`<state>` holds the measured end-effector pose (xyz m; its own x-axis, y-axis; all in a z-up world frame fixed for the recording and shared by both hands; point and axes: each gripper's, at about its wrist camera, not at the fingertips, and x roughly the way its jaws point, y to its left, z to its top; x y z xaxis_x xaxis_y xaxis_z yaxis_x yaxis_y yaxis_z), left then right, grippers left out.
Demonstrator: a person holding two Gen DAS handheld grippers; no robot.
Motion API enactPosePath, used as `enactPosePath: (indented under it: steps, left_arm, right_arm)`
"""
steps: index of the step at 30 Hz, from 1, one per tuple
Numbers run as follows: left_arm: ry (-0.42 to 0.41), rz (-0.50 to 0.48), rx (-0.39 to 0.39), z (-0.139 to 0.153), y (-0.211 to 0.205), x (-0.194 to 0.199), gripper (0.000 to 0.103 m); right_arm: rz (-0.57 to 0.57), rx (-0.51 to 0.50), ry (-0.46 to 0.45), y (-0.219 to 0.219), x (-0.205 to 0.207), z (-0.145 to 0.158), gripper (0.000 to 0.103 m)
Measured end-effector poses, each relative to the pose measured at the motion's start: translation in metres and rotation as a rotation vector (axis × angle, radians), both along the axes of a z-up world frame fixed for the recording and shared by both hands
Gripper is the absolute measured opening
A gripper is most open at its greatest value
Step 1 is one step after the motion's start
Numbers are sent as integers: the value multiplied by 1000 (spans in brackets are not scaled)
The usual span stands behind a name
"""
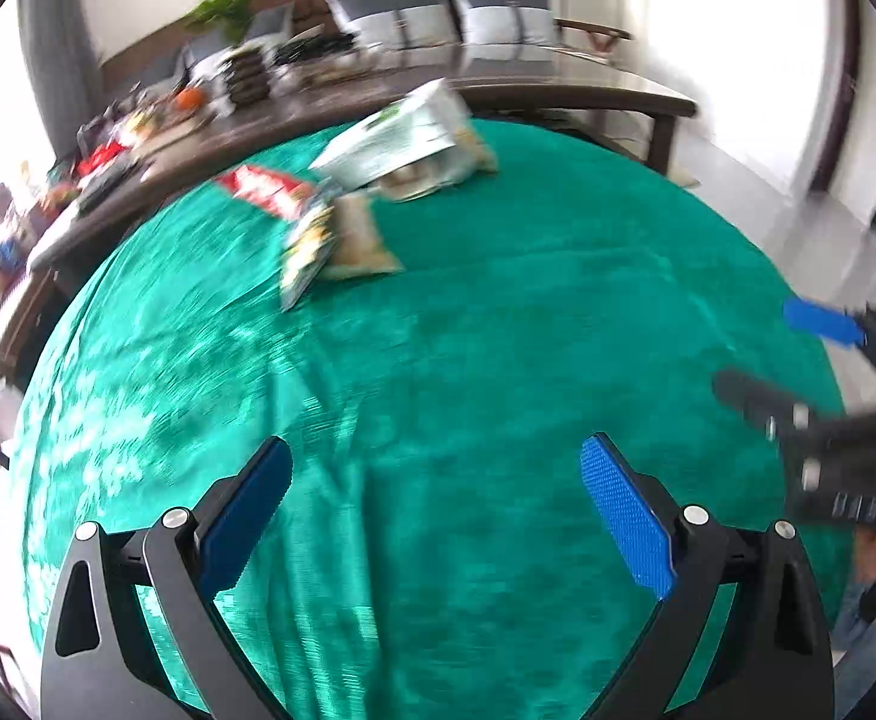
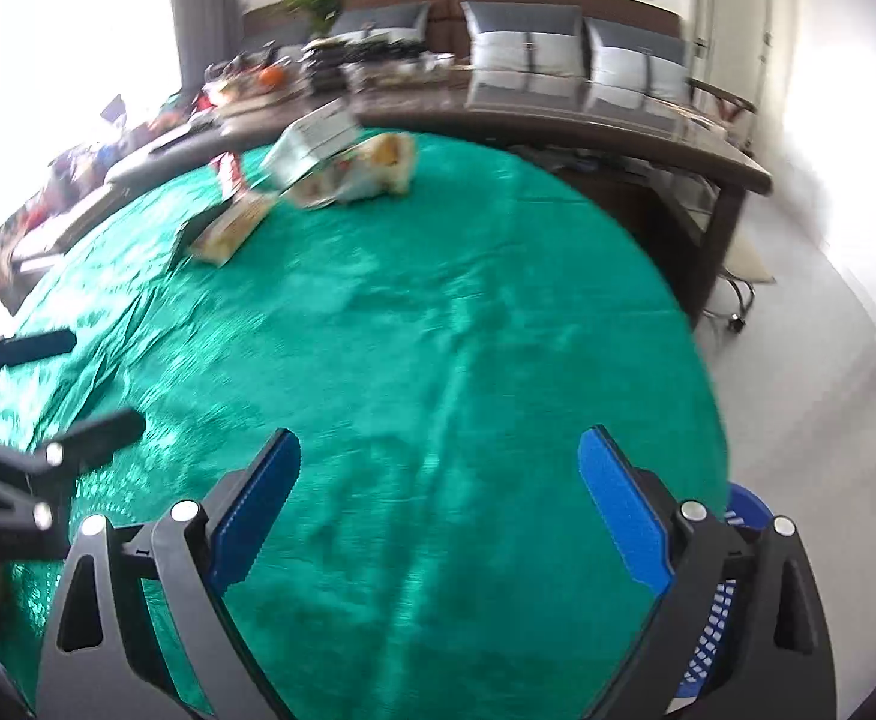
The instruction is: Collect trash
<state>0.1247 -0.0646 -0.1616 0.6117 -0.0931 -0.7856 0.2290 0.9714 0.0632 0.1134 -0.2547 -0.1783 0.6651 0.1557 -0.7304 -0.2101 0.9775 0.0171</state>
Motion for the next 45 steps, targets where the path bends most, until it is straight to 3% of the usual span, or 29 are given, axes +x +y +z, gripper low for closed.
enactPosePath:
  steps: [6,11,16,18,23,27,34,36,38,45]
  left_arm:
    - [9,54,-97,6,37,41,96]
    - [-14,73,-101,13,47,102,96]
    - [72,87,-140,-1,54,155,96]
    - [107,79,-175,-7,58,164,89]
    - [147,-13,-309,-12,60,160,40]
    - [113,-49,-311,-6,60,145,22]
    - [111,-65,-324,2,85,118,24]
    - [132,-64,-328,-1,92,109,29]
    - [140,-75,-330,-3,96,102,42]
    - [136,-53,-345,-4,111,100,43]
  right_arm:
    - [51,-41,9,22,0,-4,91]
    - [42,-32,50,21,2,-10,91]
    - [49,-48,49,22,-3,-10,91]
    - [53,-56,46,24,-3,-10,91]
    - [54,-54,54,25,-2,-11,91]
    - [48,-32,75,22,0,-12,91]
    - [38,-3,97,20,3,-13,92]
    - [34,-4,99,20,4,-13,92]
    - [31,-2,102,19,4,-13,93]
    - [19,-9,106,19,6,-13,96]
